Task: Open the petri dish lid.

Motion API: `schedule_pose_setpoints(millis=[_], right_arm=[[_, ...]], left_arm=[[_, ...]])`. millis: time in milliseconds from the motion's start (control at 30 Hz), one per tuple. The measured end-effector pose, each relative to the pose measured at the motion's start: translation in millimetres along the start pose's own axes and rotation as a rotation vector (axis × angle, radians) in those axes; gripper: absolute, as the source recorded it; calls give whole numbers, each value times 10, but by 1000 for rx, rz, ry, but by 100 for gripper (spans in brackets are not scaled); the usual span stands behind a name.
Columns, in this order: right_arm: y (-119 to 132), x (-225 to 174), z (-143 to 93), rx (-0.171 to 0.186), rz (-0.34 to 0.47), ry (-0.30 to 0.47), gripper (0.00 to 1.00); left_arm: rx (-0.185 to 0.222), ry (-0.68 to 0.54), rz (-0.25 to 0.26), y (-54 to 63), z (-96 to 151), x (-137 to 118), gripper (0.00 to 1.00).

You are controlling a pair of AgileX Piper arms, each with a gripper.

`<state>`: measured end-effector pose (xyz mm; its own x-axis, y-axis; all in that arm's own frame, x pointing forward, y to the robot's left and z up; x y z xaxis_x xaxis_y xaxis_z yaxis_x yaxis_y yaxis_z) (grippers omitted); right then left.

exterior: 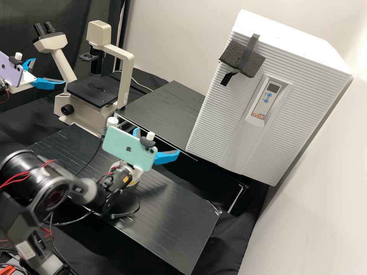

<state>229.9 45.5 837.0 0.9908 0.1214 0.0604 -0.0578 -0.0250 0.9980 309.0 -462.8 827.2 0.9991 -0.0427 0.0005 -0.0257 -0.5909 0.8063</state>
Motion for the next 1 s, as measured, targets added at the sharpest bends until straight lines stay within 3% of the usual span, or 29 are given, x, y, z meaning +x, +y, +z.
schedule_pose_setpoints(millis=[200, 533, 867, 1000], right_arm=[[-68, -457, -60, 10, -20, 90, 100], [-73, -743, -81, -15, -37, 126, 100], [-140, -818, -111, -30, -138, 86, 100], [-130, -809, -58, -37, -135, 47, 100]], left_arm=[[0, 0, 0, 0, 0, 0, 100], [0, 0, 0, 0, 0, 0, 100], [0, 0, 0, 0, 0, 0, 100], [0, 0, 0, 0, 0, 0, 100]])
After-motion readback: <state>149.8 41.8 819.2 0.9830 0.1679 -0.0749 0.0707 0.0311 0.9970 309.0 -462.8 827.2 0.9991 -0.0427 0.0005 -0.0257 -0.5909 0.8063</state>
